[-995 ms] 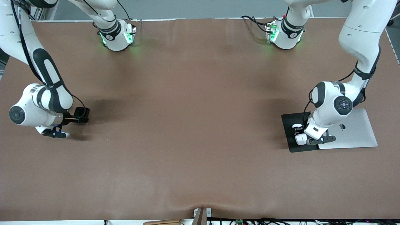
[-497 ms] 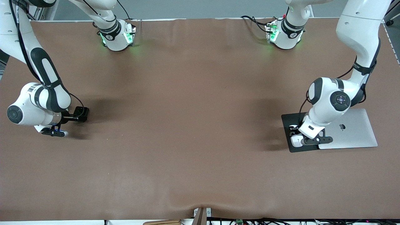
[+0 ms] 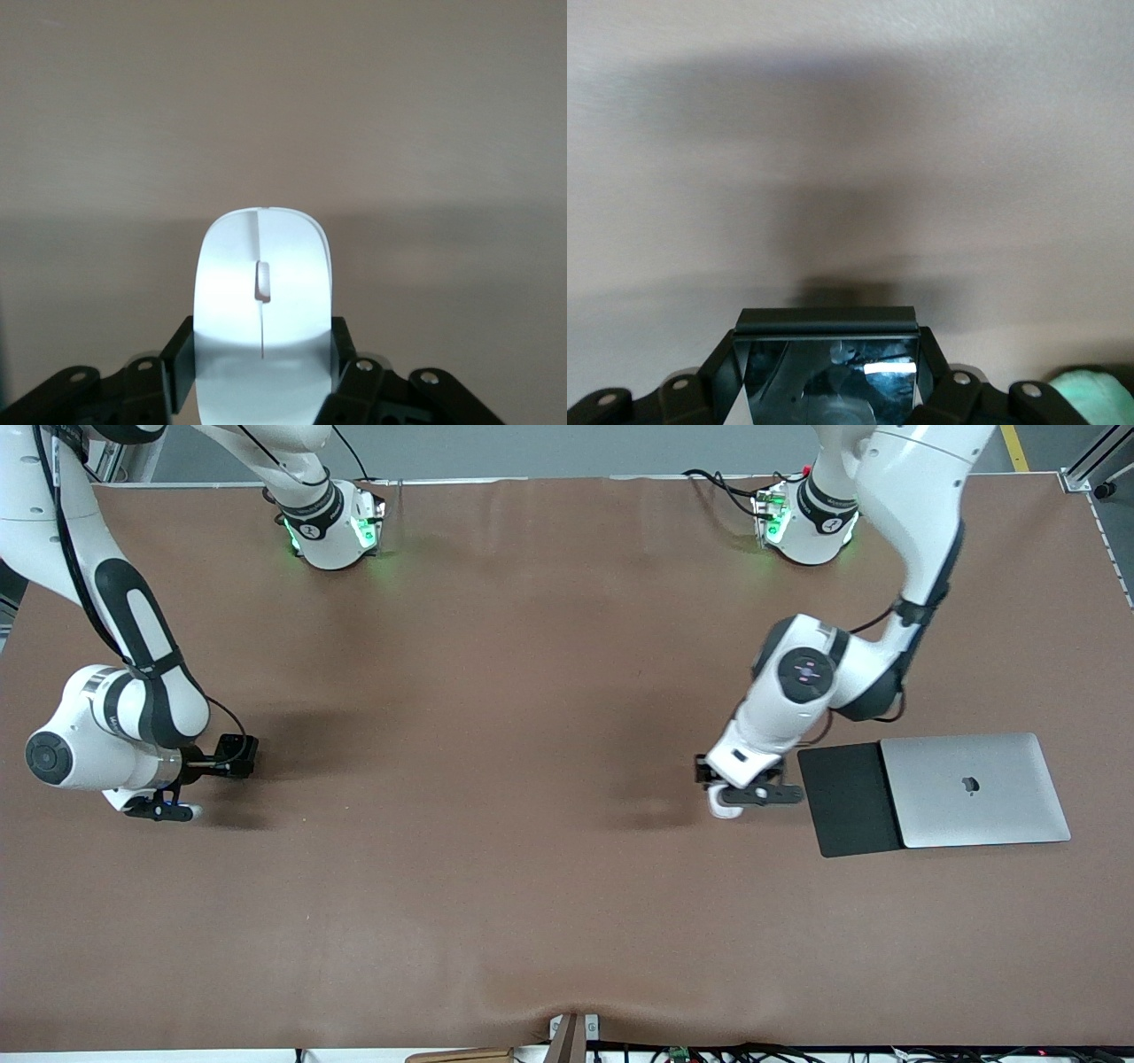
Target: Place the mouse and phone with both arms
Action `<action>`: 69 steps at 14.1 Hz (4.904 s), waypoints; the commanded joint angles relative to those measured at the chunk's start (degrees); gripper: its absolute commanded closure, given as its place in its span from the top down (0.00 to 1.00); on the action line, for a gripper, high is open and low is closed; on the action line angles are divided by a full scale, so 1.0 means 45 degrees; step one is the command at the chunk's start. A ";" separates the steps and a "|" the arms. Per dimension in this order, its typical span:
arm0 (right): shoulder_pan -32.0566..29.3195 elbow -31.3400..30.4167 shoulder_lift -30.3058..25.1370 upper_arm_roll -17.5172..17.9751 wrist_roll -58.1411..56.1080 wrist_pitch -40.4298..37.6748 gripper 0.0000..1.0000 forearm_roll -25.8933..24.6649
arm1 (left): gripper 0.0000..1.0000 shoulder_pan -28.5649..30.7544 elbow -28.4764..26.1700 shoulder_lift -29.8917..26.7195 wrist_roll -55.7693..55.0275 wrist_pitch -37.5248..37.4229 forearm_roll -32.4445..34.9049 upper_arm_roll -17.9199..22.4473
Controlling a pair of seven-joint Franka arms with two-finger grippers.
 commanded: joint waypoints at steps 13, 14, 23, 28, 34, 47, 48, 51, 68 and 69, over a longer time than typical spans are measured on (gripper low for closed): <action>0.3593 0.1125 -0.2078 0.0193 0.1635 -0.2724 0.52 0.2045 | 0.55 -0.3868 0.3557 0.3613 -0.3243 -0.0187 0.0362 0.0250; 0.4003 0.1204 -0.2078 0.0174 0.1635 -0.2626 0.52 0.2376 | 0.55 -0.4004 0.3577 0.3652 -0.3243 -0.0167 0.0363 0.0250; 0.7109 0.2940 -0.0538 0.0173 0.5342 -0.2294 0.52 0.2730 | 1.00 -0.4279 0.4083 0.3848 -0.3184 -0.0167 0.0692 0.0367; 0.8165 0.4599 0.1141 0.0173 0.7042 -0.1844 0.52 0.3315 | 1.00 -0.2860 0.4066 0.2466 -0.3127 -0.0265 0.0812 0.0387; 0.9553 0.5208 0.2433 0.0173 0.8919 -0.0184 0.52 0.3297 | 1.00 -0.0766 0.4378 -0.0132 -0.2349 -0.3697 0.0715 0.0289; 1.1097 0.6087 0.3704 0.0095 1.0462 0.1516 1.00 0.3160 | 1.00 0.1969 0.6038 -0.3045 0.0833 -1.0127 0.0070 0.0348; 1.1039 0.6087 0.3549 0.0076 1.0560 0.1496 1.00 0.3141 | 1.00 0.2068 0.6038 -0.3279 0.1110 -1.0379 0.0050 0.0406; 1.0378 0.5990 0.2710 0.0017 1.0445 0.0292 1.00 0.3102 | 1.00 0.2479 0.6038 -0.3885 0.1871 -1.1005 0.0050 0.0425; 0.4264 0.2728 -0.6117 -0.0100 0.3752 -0.5843 1.00 0.0953 | 1.00 0.3397 0.4769 -0.6230 0.6015 -1.2412 -0.0593 0.1032; 0.3855 0.2728 -0.6411 -0.0100 0.3184 -0.6041 1.00 0.0953 | 1.00 0.3436 0.4749 -0.6366 0.6015 -1.2587 -0.0652 0.1031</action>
